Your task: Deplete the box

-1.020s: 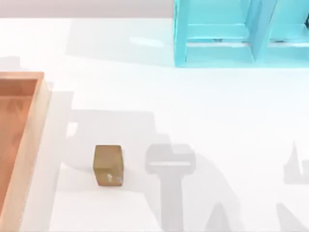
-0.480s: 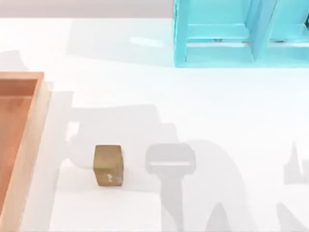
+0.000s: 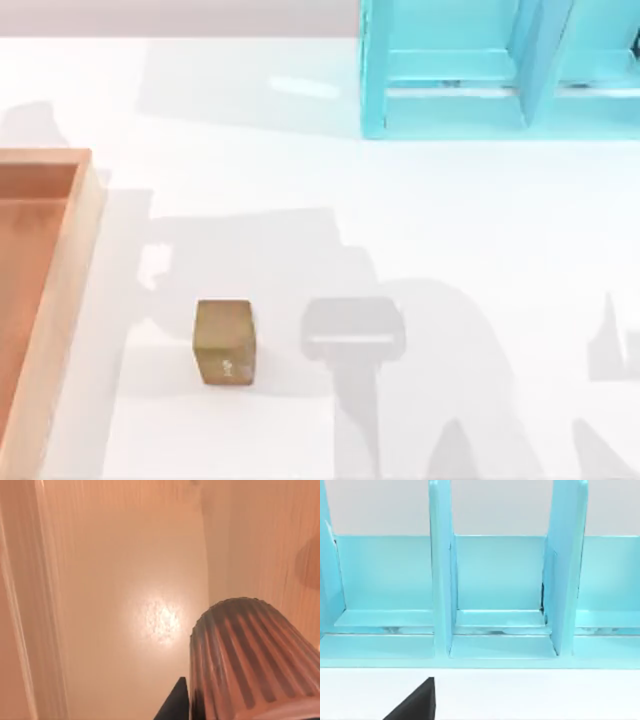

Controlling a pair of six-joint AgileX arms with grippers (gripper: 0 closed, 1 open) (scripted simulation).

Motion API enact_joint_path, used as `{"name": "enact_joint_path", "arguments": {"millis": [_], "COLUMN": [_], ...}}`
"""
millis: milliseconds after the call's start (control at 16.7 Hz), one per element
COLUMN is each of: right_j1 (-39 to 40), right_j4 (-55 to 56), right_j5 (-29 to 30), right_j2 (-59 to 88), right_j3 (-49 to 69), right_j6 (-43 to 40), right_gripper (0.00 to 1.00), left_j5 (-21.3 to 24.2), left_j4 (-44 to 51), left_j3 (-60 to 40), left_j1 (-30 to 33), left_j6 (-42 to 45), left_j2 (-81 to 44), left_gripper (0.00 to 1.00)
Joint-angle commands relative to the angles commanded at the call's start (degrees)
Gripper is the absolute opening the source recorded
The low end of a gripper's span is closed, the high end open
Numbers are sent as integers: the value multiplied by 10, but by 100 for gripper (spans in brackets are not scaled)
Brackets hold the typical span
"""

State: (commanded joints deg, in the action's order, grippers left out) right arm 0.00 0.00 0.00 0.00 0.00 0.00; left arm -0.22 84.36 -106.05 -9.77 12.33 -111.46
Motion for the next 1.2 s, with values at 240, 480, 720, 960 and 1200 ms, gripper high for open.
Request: {"name": "enact_joint_path", "arguments": {"millis": [240, 480, 720, 960, 1200], "right_j1": [0, 0, 0, 0, 0], "right_j4": [0, 0, 0, 0, 0], "right_j5": [0, 0, 0, 0, 0], "right_j2": [0, 0, 0, 0, 0], "right_j3": [0, 0, 0, 0, 0], "right_j6": [0, 0, 0, 0, 0], "right_gripper": [100, 100, 100, 100, 100], "left_j5": [1, 3, 3, 3, 4], "left_j4": [-38, -93, -139, -148, -157], "left_j3": [7, 25, 47, 52, 61], "left_j1": [111, 276, 377, 392, 390], "left_j6": [-110, -274, -376, -390, -389], "left_j2": [-31, -67, -92, -96, -96], "left_gripper": [0, 0, 0, 0, 0]}}
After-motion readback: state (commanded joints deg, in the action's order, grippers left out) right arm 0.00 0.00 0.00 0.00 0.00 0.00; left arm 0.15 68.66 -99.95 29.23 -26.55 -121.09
